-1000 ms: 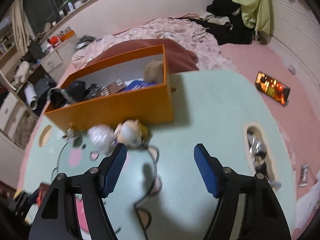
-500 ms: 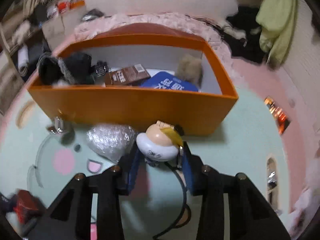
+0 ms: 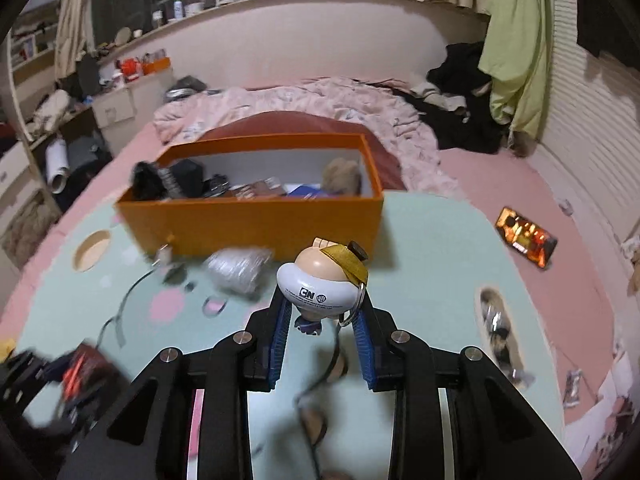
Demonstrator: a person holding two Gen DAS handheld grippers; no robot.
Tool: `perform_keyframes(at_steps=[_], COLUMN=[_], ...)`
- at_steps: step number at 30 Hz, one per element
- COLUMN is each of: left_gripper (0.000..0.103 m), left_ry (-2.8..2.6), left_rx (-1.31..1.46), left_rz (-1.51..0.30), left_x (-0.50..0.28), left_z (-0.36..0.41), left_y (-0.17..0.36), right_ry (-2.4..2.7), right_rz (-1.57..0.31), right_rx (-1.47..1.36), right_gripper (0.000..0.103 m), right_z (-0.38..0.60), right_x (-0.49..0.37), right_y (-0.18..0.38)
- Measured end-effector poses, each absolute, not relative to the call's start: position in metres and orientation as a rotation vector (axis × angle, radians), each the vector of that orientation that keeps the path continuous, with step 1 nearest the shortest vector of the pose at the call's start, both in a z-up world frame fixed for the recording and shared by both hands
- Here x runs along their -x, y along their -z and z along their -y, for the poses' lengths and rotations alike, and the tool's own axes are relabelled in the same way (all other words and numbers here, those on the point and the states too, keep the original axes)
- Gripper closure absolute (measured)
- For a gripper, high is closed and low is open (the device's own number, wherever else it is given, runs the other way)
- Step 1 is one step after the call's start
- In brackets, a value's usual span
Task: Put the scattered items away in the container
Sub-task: 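Grasp the white-capped doll with the right gripper and lift it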
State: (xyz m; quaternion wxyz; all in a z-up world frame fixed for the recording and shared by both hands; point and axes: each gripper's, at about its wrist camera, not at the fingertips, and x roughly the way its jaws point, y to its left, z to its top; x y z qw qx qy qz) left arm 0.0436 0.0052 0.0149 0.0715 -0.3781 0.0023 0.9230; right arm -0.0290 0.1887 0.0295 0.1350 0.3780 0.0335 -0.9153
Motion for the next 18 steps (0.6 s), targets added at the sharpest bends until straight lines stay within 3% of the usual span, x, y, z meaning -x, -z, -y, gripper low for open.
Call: perform_keyframes(at_steps=[8,18], left_gripper=[0.065,0.065], left_ry=[-2.753,-2.743], left_rx=[1.192,1.191], left_rz=[-0.027,-0.034], left_x=[-0.038,-0.039], left_z=[-0.008,-0.009], left_y=[-0.007,-0.007], right_ry=[2.499,2.522], right_rz=[-0.169,-0.205], right_rx=[-1.196,-1.179], right_gripper=[0.072,0.074], right_z=[-0.168,-0.165], right_x=[0.002,-0.007], right_y=[0.004,0.002])
